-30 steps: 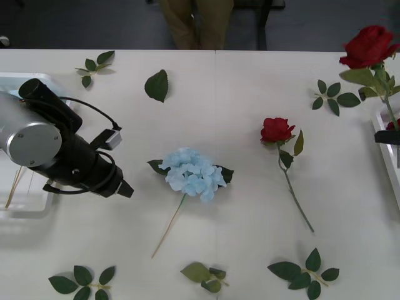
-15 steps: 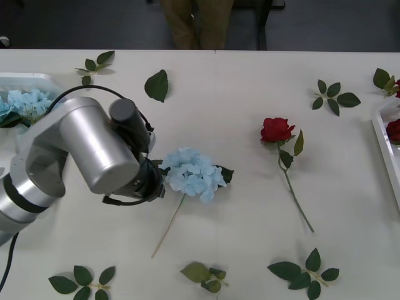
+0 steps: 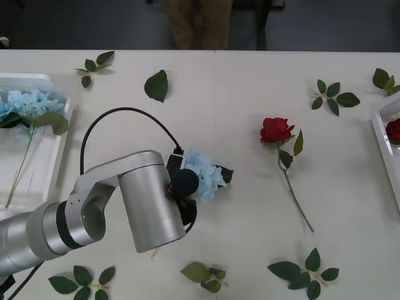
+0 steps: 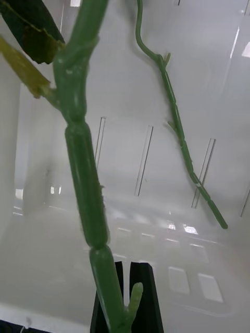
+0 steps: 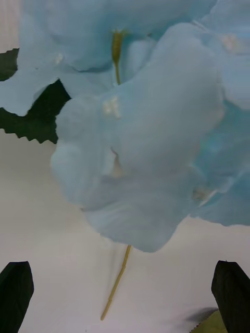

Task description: Place the red flowers into the right box and the blue flowers into the left box. If a person shows an open palm, hand one flower to the person first, then continue sorting.

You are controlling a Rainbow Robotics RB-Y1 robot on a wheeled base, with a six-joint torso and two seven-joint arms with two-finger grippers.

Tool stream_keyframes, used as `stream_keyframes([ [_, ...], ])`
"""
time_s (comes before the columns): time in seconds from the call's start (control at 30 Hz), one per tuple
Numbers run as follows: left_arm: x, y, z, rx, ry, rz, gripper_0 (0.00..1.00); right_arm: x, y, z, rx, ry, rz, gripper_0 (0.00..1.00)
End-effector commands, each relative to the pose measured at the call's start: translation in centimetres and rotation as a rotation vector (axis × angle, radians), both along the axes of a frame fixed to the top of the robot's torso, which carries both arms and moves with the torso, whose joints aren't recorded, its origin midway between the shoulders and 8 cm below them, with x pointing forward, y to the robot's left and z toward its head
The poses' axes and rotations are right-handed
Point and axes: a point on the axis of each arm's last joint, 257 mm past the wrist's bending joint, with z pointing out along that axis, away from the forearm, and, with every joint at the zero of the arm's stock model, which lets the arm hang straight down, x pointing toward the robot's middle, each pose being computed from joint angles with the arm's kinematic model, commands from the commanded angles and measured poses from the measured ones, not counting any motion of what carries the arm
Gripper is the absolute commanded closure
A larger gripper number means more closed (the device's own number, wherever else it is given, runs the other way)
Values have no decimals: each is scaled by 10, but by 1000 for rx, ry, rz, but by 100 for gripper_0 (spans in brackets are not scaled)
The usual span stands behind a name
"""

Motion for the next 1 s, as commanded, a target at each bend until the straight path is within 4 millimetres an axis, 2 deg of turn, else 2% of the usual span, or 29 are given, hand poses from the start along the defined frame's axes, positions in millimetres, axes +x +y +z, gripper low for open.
stream_keyframes([
  [0.03,9,-15,-8,3,-67,-46,0,10,-7,19,-22,-48,-4,100],
  [0.13,23,-15,-27,4,-94,-40,0,14,-8,18,-27,-65,-8,98],
  [0.2,31,-15,-35,2,-112,-38,0,17,-8,18,-31,-74,-9,85],
  [0.23,34,-17,-38,0,-123,-38,0,19,-7,19,-32,-80,-10,71],
  [0.33,40,-20,-43,-5,-133,-27,0,22,-7,21,-35,-90,-10,45],
  [0.43,47,-22,-46,-18,-142,-21,0,23,-5,22,-31,-93,-7,33],
  [0.5,50,-25,-48,-34,-148,-25,0,23,3,22,-1,-93,0,27],
  [0.67,54,-24,-52,-41,-157,-28,0,29,31,35,76,-106,49,25],
  [0.87,65,-11,-67,0,-209,-52,0,51,89,79,179,-165,192,25],
  [0.9,67,-9,-69,0,-210,-50,0,57,103,89,192,-176,224,25],
  [0.93,67,-6,-69,4,-209,-47,20,64,118,100,204,-185,251,25],
  [0.97,67,-6,-70,3,-205,-48,48,68,129,105,216,-187,263,25],
  [1.0,66,-6,-70,1,-203,-46,89,73,141,111,222,-189,276,25],
])
